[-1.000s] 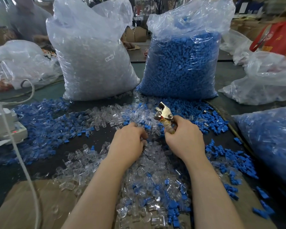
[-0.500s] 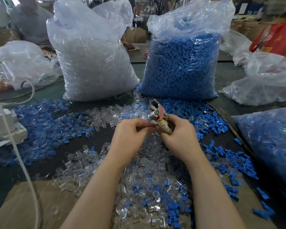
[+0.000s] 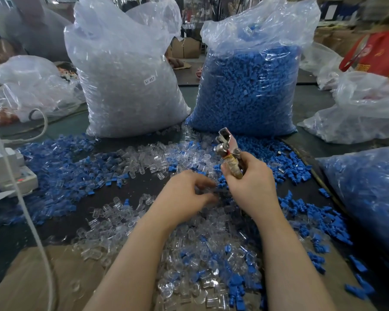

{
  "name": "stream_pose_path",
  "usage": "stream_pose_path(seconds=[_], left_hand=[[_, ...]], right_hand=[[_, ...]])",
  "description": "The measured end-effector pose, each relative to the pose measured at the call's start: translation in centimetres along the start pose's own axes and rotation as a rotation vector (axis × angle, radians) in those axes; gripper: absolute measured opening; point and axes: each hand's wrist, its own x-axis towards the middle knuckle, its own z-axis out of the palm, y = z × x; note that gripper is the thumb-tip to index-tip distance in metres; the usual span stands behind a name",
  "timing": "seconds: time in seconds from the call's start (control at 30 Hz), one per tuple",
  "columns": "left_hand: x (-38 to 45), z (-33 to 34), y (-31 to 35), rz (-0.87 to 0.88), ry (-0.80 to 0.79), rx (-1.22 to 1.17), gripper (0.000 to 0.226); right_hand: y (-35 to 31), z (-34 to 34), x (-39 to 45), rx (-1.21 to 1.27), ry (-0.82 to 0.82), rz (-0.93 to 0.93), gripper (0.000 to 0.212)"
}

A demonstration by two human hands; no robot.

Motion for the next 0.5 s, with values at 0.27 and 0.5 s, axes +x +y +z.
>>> stream_pose_path(seconds=[0.27, 0.5], left_hand=[[-0.1, 0.3, 0.1, -0.069, 0.193, -0.092, 0.009], [-0.3, -0.9, 0.6, -0.169, 0.343, -0.807, 0.008]], right_hand=[[-0.1, 0.3, 0.0, 0.017, -0.013, 0.021, 0.013], [-0.5, 0.4, -0.2, 0.198, 0.025, 0.027, 0.021]])
